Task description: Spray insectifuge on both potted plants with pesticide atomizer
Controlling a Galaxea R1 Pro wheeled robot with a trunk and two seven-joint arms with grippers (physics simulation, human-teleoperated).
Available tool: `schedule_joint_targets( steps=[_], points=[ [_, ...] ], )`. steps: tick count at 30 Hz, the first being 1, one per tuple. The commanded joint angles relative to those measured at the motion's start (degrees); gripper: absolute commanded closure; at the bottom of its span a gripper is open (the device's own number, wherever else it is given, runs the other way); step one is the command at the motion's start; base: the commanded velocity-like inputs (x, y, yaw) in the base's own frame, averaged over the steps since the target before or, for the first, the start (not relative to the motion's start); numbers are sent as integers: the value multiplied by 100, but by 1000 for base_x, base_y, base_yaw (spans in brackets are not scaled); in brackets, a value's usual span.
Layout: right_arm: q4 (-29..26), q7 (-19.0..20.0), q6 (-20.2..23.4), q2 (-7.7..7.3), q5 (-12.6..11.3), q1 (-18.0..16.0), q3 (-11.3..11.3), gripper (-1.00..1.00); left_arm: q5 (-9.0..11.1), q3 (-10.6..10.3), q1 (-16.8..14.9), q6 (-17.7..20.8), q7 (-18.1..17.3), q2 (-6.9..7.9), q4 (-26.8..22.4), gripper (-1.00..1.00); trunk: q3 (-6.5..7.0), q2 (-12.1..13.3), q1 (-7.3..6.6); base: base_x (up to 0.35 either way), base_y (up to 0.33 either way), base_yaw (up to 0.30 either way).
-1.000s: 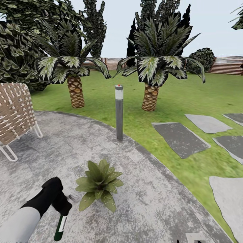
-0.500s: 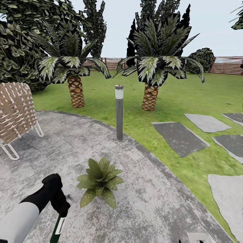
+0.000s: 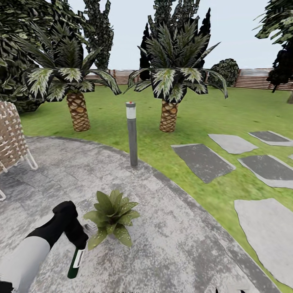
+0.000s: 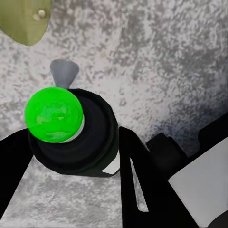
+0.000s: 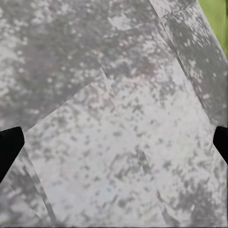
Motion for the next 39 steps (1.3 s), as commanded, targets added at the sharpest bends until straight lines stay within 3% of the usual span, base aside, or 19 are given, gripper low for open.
schedule_joint_targets(
  steps=[1,5,9,11,18,22,24,29,39],
  points=[
    [9,-12,-26,2,60,-7,-39,-100,-31,-17,-92,58,-82,16,-14,100,-6,-2,-3,-214,124,-106],
    [6,-12,-26,2,63,-4,-35,-100,-99,-15,-238,63,-189,42,-43,100,-6,-2,-3,-189,215,-35],
    [6,-12,-26,1,68,-5,-35,-100,-619,-9,-360,93,-283,0,0,100,-6,-2,-3,-14,298,-2],
    [5,-12,-26,-3,69,-4,-35,-100,-717,-9,-369,98,-360,-31,12,100,-6,-2,-3,75,305,0],
    [3,-12,-26,2,61,-5,-35,-100,-758,-9,-374,91,-442,-65,24,100,-6,-2,-3,151,306,-15],
    [3,-12,-26,2,61,-4,-40,-100,-828,-42,-376,42,-931,-58,19,100,-6,-2,-3,170,286,-240],
    [3,-12,-26,2,60,-5,-43,-100,-1030,-170,-381,37,-1167,-48,-24,100,-6,-2,-3,139,188,-283],
    [5,-12,-26,2,60,-4,-43,-100,-1212,-264,-381,31,-1167,-44,-40,100,-6,-2,-3,31,41,-290],
    [7,-12,-28,-2,64,-4,-32,-100,-1221,-273,-311,30,-1167,-60,25,100,-6,-2,-3,-80,41,-122]
  ],
)
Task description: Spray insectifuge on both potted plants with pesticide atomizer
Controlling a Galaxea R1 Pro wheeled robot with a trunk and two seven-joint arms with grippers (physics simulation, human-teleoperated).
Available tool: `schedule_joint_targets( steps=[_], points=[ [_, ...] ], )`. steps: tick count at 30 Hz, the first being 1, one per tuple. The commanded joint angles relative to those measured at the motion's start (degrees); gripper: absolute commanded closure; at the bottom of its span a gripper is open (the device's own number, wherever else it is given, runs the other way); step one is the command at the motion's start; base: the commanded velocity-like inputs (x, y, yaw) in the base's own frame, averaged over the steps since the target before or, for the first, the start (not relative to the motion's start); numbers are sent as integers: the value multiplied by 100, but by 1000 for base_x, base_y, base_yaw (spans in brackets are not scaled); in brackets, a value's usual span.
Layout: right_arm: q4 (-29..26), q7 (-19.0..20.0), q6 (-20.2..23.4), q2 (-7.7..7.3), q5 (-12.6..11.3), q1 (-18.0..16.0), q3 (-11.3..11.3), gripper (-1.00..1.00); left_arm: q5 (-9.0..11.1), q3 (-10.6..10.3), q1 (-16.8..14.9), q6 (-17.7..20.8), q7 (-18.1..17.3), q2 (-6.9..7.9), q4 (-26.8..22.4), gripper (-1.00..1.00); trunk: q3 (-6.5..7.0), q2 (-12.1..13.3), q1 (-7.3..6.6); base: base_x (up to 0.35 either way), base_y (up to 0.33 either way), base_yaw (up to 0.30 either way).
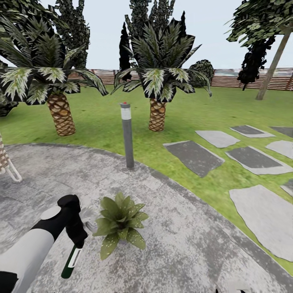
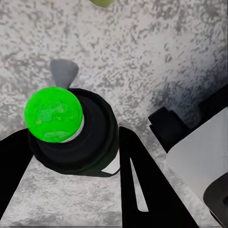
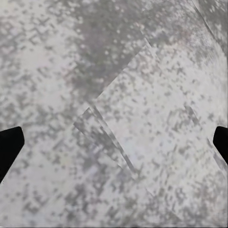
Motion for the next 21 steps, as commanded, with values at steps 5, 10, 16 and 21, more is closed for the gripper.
schedule_joint_targets(
  steps=[5,10,16,21],
  points=[
    [4,-13,-25,3,63,-8,-44,-100,-51,-9,7,80,-53,5,-5,100,-5,-2,-4,12,282,-1],
    [3,-13,-25,6,56,-8,-44,-100,-56,-1,6,84,-53,-3,-5,100,-3,-2,-4,199,290,-53],
    [3,-13,-25,6,56,-5,-44,-100,-34,6,35,71,-53,-107,-5,100,10,-2,-4,57,236,-263],
    [3,-13,-25,6,56,-6,-44,-100,-50,-22,42,66,-53,-549,-5,100,14,-2,-4,1,15,-163]
  ],
)
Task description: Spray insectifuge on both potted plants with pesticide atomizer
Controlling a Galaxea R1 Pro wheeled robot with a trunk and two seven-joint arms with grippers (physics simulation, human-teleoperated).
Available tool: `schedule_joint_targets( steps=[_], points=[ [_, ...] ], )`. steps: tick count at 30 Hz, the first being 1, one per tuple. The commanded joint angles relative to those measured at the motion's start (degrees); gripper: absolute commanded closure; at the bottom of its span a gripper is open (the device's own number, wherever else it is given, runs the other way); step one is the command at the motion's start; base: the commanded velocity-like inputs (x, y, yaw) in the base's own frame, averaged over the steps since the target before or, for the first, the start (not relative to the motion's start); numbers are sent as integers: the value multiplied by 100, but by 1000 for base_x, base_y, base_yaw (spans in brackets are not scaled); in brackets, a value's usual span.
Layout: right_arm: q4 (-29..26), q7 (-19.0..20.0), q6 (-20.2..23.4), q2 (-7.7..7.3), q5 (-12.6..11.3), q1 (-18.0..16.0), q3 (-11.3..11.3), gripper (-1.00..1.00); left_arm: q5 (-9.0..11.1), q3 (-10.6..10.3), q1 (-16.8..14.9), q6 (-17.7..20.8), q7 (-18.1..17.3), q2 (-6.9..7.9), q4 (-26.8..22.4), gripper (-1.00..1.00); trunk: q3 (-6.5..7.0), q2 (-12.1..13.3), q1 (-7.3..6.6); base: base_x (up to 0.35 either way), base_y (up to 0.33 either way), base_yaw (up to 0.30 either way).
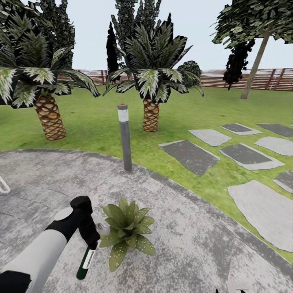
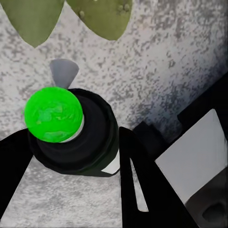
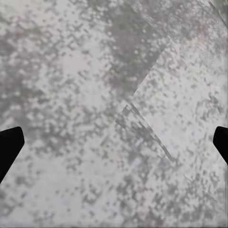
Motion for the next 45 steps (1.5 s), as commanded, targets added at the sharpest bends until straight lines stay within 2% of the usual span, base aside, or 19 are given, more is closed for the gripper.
schedule_joint_targets(
  steps=[1,3,6,10,13,14,17,20,35,45],
  points=[
    [9,-12,-26,2,60,-6,-41,-100,-41,-24,-3,59,-53,-21,-7,100,-5,-2,-1,0,2,-23],
    [9,-12,-26,2,60,-6,-41,-100,-41,-38,-4,57,-53,-40,-4,100,-5,-2,-1,0,1,-10],
    [9,-12,-26,2,60,-6,-41,-100,-44,-30,0,51,-53,30,1,100,-5,-2,-1,0,0,-3],
    [17,-12,-26,2,60,-5,-41,-100,-26,-28,5,13,-53,409,3,100,-5,-2,-1,0,0,0],
    [16,-12,-26,2,60,-4,-41,-100,-23,-28,38,-163,-53,492,8,100,-5,-2,-1,0,0,0],
    [12,-12,-26,2,60,-4,-41,-100,-26,-27,155,-284,-53,505,10,100,-5,-2,-1,0,0,0],
    [12,-12,-26,-3,62,-3,-41,-100,-57,-32,326,-356,-53,472,2,100,-5,-2,-1,0,0,0],
    [9,-12,-27,-21,60,-6,-41,-100,-58,-8,361,-358,-53,480,-6,100,-5,-2,-1,0,0,0],
    [0,-3,-35,-20,51,-4,-50,-100,-56,33,278,-304,-53,498,-15,100,-4,-2,-1,-8,4,-2],
    [0,-10,-35,-3,51,-6,-56,-100,-58,10,277,-281,-53,416,-35,100,20,-2,-1,-169,226,-197]
  ],
)
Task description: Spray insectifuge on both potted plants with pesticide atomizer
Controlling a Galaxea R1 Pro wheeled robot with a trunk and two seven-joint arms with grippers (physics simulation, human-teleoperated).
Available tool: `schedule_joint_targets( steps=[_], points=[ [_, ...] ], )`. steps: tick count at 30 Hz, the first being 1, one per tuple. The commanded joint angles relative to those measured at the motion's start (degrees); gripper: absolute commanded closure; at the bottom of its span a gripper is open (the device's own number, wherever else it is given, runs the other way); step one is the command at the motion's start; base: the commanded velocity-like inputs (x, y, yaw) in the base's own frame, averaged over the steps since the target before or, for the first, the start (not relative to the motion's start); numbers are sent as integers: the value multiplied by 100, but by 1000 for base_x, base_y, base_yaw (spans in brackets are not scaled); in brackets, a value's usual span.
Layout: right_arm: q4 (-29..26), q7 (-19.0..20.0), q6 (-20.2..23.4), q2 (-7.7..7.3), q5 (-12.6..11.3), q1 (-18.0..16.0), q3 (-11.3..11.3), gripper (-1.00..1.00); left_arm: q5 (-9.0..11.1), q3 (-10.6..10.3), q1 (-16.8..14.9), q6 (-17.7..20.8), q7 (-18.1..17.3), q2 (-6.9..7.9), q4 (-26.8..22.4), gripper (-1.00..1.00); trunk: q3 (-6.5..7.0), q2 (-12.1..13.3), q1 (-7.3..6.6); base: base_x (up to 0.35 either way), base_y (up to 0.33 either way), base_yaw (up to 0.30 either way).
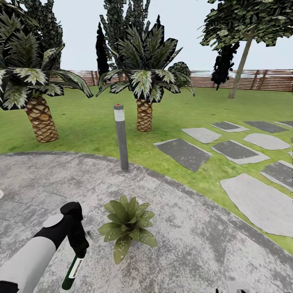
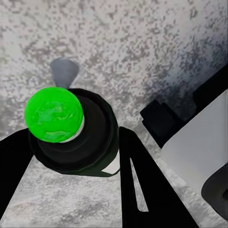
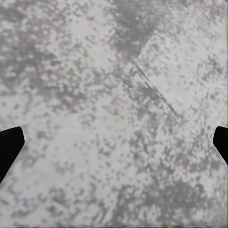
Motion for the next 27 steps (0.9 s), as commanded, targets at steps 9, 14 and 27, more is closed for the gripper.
schedule_joint_targets(
  steps=[9,14,27],
  points=[
    [8,-9,-26,-7,60,-3,-61,-100,-33,-24,-10,79,-50,-13,-37,100,-3,-2,-2,-3,303,-21],
    [8,-7,-26,-10,60,-4,-120,-100,-33,-27,-10,87,-50,-16,-41,100,18,-2,-2,18,304,-219],
    [-1,-8,-26,-22,60,-4,-124,-100,-41,-40,8,81,-50,-108,-51,100,84,-2,-2,77,111,-255]
  ],
)
